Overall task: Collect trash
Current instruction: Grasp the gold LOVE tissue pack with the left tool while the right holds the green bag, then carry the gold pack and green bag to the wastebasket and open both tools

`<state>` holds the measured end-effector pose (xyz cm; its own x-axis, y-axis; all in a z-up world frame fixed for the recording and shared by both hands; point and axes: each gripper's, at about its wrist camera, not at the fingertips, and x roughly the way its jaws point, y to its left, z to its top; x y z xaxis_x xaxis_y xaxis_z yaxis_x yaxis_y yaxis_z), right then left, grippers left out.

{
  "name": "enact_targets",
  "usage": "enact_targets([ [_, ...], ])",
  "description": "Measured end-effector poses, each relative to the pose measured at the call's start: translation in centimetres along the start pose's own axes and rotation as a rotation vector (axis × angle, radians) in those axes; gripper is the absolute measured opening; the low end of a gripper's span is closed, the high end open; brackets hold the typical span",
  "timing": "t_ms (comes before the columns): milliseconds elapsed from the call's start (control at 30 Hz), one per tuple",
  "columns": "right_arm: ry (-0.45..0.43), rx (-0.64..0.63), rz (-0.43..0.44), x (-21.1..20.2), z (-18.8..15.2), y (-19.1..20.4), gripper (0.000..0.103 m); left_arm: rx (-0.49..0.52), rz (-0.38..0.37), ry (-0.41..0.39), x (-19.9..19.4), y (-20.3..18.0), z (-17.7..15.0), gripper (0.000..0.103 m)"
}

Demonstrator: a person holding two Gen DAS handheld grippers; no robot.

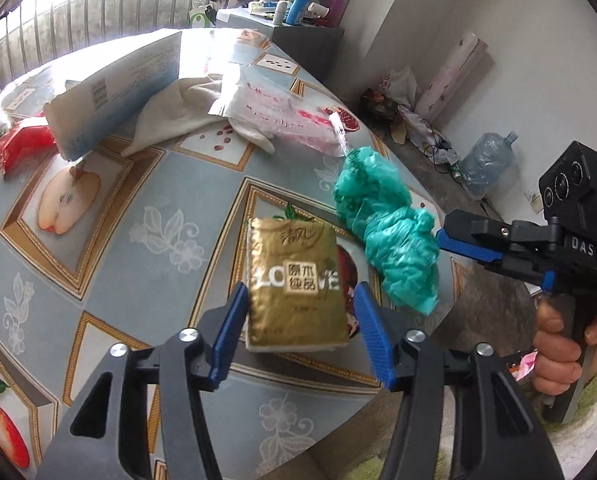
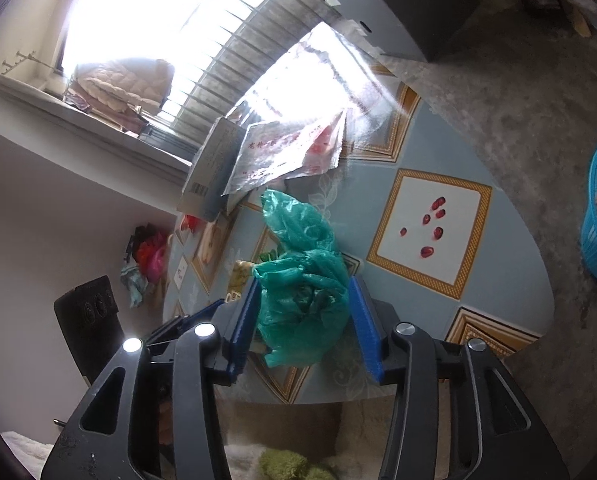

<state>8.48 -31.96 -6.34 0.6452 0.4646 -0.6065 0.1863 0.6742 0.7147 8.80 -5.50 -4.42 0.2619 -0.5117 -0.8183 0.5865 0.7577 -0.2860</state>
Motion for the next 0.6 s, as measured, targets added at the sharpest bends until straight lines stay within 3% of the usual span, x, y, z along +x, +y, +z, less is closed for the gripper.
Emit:
enact_targets([
  [200, 0.024, -0.011, -0.028, 1.6, 0.2, 0.3, 0.056, 0.037, 0.069, 0.025, 1.7, -0.7, 0.1, 0.058],
  [400, 0.071, -0.007, 0.001, 3.3, 0.0, 0.4, 0.056, 0.075, 0.103, 0.001, 1.9, -0.7, 0.0, 0.056],
  [600, 0.086, 0.071, 0.075, 3.6, 0.1, -0.9, 0.047, 0.068, 0.115, -0.008, 1.5, -0.2, 0.0, 0.052],
])
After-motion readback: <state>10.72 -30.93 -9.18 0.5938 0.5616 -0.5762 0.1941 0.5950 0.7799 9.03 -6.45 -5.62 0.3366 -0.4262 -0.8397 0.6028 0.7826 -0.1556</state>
